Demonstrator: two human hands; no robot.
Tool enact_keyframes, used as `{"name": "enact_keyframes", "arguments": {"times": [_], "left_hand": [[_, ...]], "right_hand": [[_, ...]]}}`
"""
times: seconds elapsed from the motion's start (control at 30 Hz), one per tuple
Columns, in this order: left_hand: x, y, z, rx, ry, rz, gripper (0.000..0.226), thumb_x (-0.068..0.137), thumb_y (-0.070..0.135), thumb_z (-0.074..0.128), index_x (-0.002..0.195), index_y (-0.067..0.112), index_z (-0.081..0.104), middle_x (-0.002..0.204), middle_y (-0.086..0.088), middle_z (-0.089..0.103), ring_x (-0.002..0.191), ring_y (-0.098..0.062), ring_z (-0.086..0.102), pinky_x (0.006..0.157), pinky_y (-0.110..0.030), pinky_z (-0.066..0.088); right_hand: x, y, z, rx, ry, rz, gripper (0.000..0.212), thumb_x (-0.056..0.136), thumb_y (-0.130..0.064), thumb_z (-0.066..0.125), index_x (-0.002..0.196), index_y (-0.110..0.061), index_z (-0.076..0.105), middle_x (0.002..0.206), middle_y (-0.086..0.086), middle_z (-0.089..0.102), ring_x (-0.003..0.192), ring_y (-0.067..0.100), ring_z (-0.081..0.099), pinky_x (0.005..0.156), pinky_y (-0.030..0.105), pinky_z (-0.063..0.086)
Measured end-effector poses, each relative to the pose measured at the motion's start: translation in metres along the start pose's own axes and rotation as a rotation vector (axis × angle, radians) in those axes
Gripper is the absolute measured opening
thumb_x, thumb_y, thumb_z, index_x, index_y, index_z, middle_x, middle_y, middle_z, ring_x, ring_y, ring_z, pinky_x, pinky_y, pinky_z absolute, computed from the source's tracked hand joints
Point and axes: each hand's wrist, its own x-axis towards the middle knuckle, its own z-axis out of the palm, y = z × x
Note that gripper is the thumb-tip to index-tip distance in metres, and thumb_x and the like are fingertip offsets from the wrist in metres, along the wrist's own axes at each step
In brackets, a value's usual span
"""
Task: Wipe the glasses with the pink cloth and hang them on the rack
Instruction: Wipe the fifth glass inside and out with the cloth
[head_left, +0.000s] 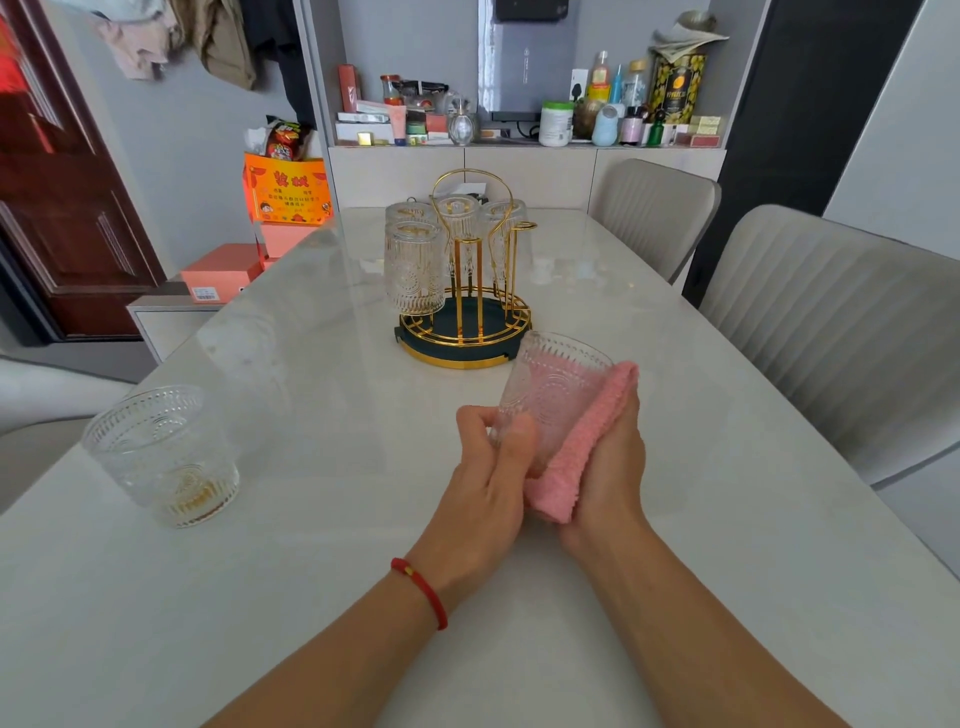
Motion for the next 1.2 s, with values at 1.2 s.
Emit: {"name": "enact_keyframes", "arguments": {"times": [1.2], "left_hand": [[0.001, 0.006, -0.006, 0.182, -0.021, -0.054, 0.074, 0.079, 0.093, 0.031, 0.080, 0.019, 0.041, 0.060, 0.016, 0.042, 0.050, -0.004, 0.040, 0.053, -0.024, 0.034]], "right_hand": [[0.006, -0.001, -0.005, 0.220, -0.110, 0.090, 0.048, 0.100, -0.059, 0.044, 0.108, -0.019, 0.069, 0.096, 0.009, 0.074, 0.082, 0.028, 0.070, 0.067, 0.039, 0.059]]}}
